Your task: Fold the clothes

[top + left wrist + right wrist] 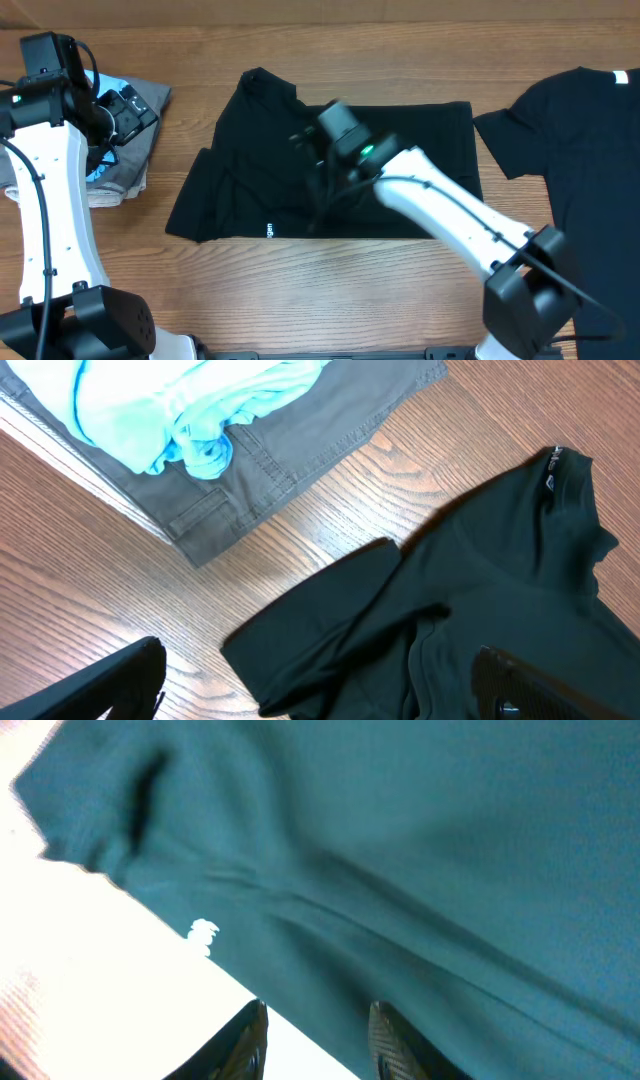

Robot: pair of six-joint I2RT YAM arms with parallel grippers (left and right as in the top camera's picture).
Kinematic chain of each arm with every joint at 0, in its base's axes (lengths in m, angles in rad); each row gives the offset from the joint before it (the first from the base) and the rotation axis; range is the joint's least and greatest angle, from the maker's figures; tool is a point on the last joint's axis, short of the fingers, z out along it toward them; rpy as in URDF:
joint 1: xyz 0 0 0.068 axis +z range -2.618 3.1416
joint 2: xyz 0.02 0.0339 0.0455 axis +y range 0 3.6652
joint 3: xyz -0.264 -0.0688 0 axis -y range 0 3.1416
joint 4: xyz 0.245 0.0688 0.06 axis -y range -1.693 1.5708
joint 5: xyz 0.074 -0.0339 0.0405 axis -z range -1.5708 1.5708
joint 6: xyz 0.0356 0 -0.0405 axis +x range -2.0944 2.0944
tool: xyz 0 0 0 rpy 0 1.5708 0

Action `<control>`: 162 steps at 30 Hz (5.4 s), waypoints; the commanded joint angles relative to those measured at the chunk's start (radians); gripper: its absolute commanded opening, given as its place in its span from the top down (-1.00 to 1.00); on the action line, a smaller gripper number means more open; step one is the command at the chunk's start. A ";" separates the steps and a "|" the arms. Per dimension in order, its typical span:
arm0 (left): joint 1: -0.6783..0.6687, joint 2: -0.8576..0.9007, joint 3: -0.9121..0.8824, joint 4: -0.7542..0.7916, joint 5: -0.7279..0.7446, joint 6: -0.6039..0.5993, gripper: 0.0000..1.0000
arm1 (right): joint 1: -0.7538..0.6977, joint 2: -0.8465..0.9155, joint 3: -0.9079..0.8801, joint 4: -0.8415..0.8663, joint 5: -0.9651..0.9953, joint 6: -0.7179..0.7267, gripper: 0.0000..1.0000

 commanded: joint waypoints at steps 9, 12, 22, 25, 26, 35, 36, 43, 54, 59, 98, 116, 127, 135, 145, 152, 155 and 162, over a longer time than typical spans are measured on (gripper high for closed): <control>0.000 -0.011 0.015 -0.002 0.017 0.012 -1.00 | 0.171 0.155 0.014 0.260 0.227 0.051 0.19; 0.000 -0.011 0.015 -0.002 0.017 0.012 -1.00 | 0.171 0.209 0.014 0.320 0.227 0.050 0.17; 0.000 -0.011 0.015 -0.002 0.017 0.012 -1.00 | 0.171 0.263 0.014 0.390 0.230 0.024 0.05; 0.000 -0.011 0.015 -0.002 0.017 0.012 -1.00 | 0.171 0.263 0.014 0.372 0.230 0.024 0.05; 0.000 -0.011 0.015 -0.002 0.017 0.012 -0.99 | 0.171 0.263 0.014 0.369 0.230 0.024 0.06; 0.000 -0.011 0.015 -0.002 0.017 0.012 -1.00 | 0.179 0.266 0.014 0.362 0.230 0.024 0.05; 0.000 -0.011 0.015 -0.002 0.017 0.012 -1.00 | 0.179 0.266 0.014 0.361 0.230 0.024 0.07; 0.000 -0.011 0.015 -0.002 0.017 0.012 -1.00 | 0.191 0.266 0.014 0.362 0.226 0.019 0.06; 0.000 -0.011 0.015 -0.002 0.017 0.012 -1.00 | 0.199 0.215 0.038 0.347 0.272 0.014 -0.04; 0.000 -0.011 0.015 -0.002 0.017 0.012 -0.99 | 0.199 0.111 0.047 0.282 0.267 0.019 -0.04; 0.000 -0.011 0.015 -0.002 0.017 0.012 -0.99 | 0.227 0.267 -0.006 0.327 0.344 -0.183 0.92; 0.000 -0.011 0.015 -0.002 0.017 0.012 -0.99 | 0.092 0.266 -0.004 0.410 0.343 -0.155 0.92; 0.000 -0.011 0.015 -0.002 0.017 0.012 -1.00 | 0.059 0.266 -0.005 0.438 0.343 -0.155 0.92; 0.000 -0.011 0.015 -0.002 0.017 0.012 -1.00 | 0.035 0.267 -0.005 0.462 0.323 -0.155 0.92; 0.000 -0.011 0.015 -0.002 0.017 0.012 -1.00 | 0.035 0.268 -0.021 0.474 0.323 -0.154 0.80; 0.000 -0.011 0.015 -0.002 0.017 0.012 -1.00 | 0.013 0.268 -0.033 0.479 0.328 -0.091 0.53; 0.000 -0.011 0.015 -0.002 0.017 0.012 -1.00 | -0.008 0.268 -0.033 0.486 0.329 -0.024 0.33; 0.000 -0.011 0.015 -0.002 0.017 0.012 -1.00 | -0.029 0.235 -0.013 0.469 0.227 0.065 0.24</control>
